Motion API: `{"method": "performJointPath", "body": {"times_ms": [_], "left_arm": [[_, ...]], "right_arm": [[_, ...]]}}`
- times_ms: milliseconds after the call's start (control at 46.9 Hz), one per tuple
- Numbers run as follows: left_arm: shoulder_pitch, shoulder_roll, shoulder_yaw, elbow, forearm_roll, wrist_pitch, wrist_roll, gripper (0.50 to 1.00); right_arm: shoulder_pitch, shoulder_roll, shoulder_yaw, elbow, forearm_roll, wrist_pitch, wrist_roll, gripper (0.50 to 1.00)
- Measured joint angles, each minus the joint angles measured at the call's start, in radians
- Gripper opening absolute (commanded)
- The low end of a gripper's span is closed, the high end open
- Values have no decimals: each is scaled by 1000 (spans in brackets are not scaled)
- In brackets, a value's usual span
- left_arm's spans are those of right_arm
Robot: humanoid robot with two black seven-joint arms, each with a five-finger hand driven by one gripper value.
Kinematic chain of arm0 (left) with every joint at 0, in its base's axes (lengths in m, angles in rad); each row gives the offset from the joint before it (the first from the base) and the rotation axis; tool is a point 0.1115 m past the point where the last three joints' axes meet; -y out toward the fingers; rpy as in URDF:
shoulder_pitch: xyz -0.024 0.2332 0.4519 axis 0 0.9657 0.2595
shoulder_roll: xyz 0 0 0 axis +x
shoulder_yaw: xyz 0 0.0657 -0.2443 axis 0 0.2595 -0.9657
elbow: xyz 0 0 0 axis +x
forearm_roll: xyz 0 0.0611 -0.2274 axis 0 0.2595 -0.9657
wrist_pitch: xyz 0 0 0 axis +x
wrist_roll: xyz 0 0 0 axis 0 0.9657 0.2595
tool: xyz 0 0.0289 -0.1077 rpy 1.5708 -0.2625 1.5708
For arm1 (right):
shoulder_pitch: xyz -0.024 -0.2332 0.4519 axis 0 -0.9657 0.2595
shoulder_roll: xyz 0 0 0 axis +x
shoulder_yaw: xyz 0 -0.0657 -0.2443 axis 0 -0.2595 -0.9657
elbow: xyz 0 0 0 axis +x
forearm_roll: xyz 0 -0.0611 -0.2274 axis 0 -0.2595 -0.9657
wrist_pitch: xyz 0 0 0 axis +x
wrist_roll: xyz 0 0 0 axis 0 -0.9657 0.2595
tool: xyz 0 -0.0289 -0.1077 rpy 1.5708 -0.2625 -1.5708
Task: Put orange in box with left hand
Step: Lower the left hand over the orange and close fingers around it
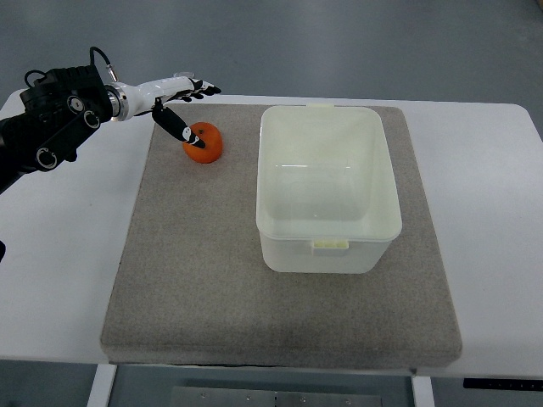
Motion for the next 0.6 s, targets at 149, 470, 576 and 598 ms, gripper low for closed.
{"method": "performJointPath", "body": {"times_ms": [149, 470, 576, 598], "left_arm": [[0, -18, 18, 3, 35, 13, 0, 994], [-1, -46, 50, 21, 181, 16, 3, 990], [-3, -47, 50, 25, 198, 18, 3, 977], [-3, -48, 50, 25, 198, 18, 3, 975]], "right_arm": [[0, 0, 0, 0, 0, 0, 0, 926], [0, 0, 0, 0, 0, 0, 0, 926], [0, 0, 0, 0, 0, 0, 0, 926], [0, 0, 0, 0, 0, 0, 0, 926]]}}
